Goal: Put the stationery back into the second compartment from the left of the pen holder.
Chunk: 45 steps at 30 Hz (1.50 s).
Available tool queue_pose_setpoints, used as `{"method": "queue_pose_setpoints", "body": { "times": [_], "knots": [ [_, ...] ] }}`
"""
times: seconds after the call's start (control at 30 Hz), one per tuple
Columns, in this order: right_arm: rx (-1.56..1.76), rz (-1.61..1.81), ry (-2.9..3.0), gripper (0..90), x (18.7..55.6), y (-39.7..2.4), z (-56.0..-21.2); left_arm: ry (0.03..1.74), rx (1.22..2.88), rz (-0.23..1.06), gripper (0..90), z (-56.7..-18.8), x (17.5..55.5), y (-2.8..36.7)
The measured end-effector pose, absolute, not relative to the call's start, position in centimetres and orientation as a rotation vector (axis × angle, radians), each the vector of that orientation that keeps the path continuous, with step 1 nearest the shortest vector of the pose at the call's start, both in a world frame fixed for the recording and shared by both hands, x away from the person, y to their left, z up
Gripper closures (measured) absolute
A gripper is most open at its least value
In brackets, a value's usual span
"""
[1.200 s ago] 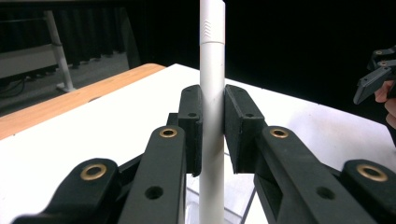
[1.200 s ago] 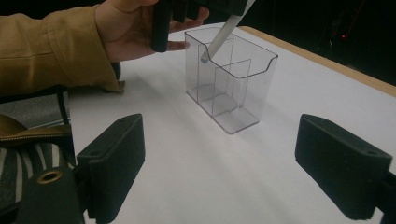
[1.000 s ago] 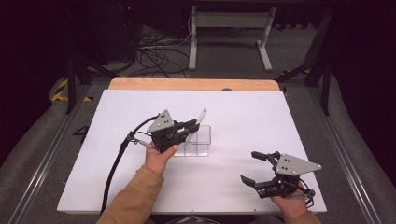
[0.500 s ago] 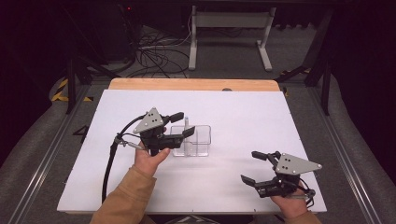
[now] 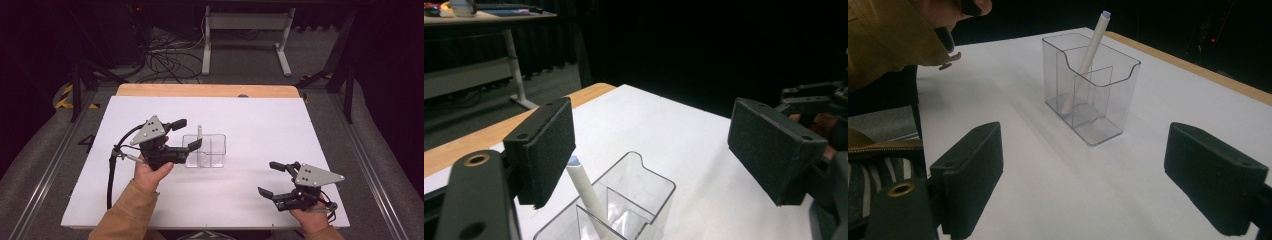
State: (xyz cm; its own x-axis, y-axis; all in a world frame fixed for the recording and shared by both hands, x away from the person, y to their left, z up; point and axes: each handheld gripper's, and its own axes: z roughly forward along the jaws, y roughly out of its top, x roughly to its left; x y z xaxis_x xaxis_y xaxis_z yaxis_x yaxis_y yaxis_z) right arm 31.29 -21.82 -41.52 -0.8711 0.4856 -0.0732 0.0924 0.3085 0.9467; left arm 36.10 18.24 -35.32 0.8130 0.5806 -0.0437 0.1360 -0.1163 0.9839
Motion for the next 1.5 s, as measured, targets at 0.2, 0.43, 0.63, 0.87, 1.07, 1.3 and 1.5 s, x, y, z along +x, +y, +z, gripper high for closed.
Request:
{"method": "queue_pose_setpoints", "body": {
  "times": [0.2,0.43,0.63,0.87,1.07,1.3,1.5],
  "knots": [
    [0.524,1.582,2.229,15.6,31.3,-21.9,-41.5,0.549,1.698,0.426,15.2,-34.8,34.9,19.6],
    [0.541,1.58,2.203,10.8,31.3,-21.8,-41.6,0.558,1.713,0.433,12.8,-35.4,33.5,21.8],
    [0.552,1.598,2.181,8.6,31.3,-22.1,-41.6,0.573,1.759,0.471,11.2,-35.8,32.2,23.5],
    [0.563,1.597,2.172,7.3,31.5,-22.2,-41.8,0.623,1.778,0.485,10.3,-37.5,30.9,26.0],
    [0.574,1.602,2.166,6.5,31.6,-22.4,-41.9,0.637,1.793,0.48,9.0,-39.6,30.0,27.7],
    [0.588,1.6,2.16,5.2,31.8,-22.6,-42.3,0.666,1.796,0.48,7.6,-42.1,29.1,29.4],
    [0.599,1.588,2.157,4.8,31.9,-22.7,-42.7,0.686,1.835,0.543,7.9,-44.1,28.7,30.4]
  ]
}}
